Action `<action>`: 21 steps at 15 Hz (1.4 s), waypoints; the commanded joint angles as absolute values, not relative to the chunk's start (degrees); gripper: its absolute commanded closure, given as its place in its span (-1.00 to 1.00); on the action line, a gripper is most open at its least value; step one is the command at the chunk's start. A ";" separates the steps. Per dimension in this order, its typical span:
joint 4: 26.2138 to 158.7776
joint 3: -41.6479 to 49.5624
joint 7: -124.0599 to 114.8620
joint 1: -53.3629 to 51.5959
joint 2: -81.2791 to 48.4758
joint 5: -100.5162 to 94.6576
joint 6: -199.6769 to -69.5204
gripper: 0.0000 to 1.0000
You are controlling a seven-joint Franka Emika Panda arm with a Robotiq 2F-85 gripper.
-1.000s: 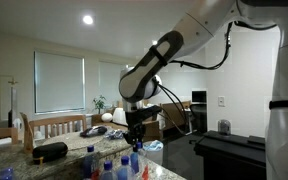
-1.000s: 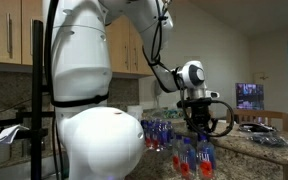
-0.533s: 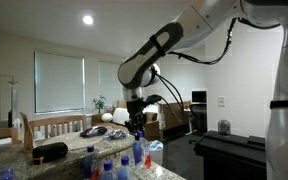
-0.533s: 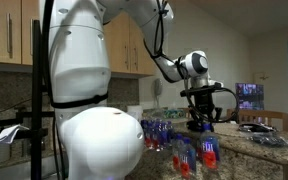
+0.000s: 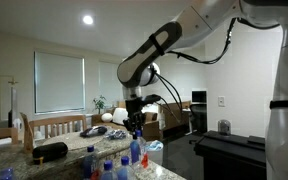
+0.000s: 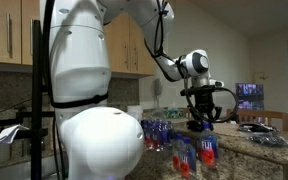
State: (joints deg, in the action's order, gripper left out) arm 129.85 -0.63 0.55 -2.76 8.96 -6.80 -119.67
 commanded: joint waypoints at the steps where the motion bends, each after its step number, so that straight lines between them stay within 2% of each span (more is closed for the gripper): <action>1: 126.44 -0.08 -0.91 -1.62 7.16 -3.47 -121.28 0.72; 12: 106.20 3.46 1.60 2.10 -8.44 -3.85 -118.29 0.75; 13: 108.96 3.24 0.17 1.85 -6.35 -3.61 -120.29 0.30; 16: 106.80 3.41 0.16 1.92 -8.74 -3.63 -119.73 0.30; 17: 106.66 3.40 0.16 1.91 -8.84 -3.63 -119.62 0.76; 21: 105.58 3.91 -0.20 2.48 -10.02 -2.84 -122.20 0.75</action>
